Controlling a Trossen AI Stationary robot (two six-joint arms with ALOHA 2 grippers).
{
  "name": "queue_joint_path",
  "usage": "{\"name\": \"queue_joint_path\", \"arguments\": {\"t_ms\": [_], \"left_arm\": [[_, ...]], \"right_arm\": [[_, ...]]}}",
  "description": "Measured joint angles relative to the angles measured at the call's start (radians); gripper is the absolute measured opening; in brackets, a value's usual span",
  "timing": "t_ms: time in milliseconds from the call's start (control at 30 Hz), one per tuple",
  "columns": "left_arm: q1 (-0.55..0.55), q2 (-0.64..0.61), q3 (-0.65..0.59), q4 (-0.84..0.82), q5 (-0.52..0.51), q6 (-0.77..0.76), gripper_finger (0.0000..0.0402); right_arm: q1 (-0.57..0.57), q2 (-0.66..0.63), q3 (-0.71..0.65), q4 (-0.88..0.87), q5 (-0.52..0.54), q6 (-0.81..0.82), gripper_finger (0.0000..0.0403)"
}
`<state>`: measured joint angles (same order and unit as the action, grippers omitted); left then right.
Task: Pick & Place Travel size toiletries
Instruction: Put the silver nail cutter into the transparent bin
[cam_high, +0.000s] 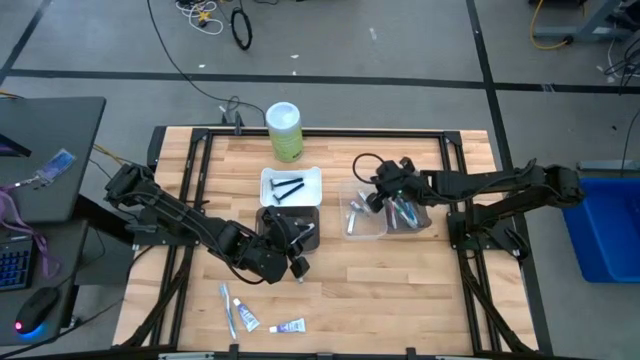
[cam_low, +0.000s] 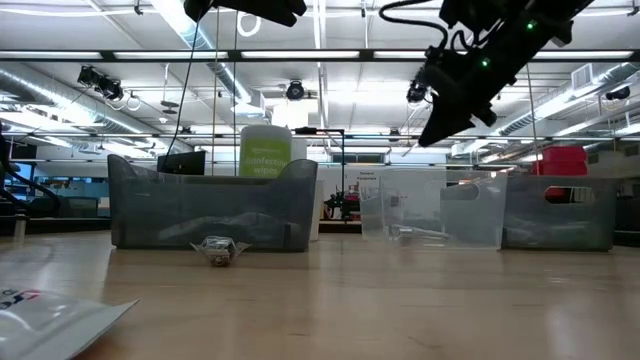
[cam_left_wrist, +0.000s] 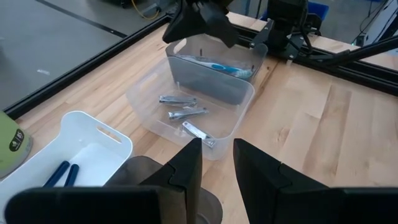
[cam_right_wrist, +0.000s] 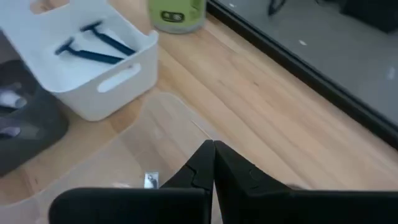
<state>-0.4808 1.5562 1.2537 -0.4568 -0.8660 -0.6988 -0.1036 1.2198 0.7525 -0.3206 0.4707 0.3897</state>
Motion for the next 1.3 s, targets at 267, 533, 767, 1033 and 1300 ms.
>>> {"name": "queue_joint_path", "arguments": {"t_ms": [267,533,767,1033,1300], "left_arm": [[0.0,0.0,0.0,0.001,-0.04,-0.066,0.01],[0.0,0.0,0.0,0.001,-0.035,-0.098,0.01],[0.0,0.0,0.0,0.001,0.066,-0.1,0.01],[-0.004,0.0,0.0,0.002,0.124,-0.113,0.01],[-0.005,0.014,0.0,0.015,0.237,-0.146,0.01]], "right_arm": [[0.0,0.0,-0.01,0.038,-0.01,-0.105,0.0014],[0.0,0.002,-0.071,0.065,-0.013,-0.2,0.0013],[0.0,0.002,-0.071,0.154,-0.172,-0.234,0.0014],[0.001,0.002,-0.071,0.207,-0.265,-0.228,0.0014],[0.001,0.001,-0.071,0.219,-0.265,-0.198,0.0014]]}}
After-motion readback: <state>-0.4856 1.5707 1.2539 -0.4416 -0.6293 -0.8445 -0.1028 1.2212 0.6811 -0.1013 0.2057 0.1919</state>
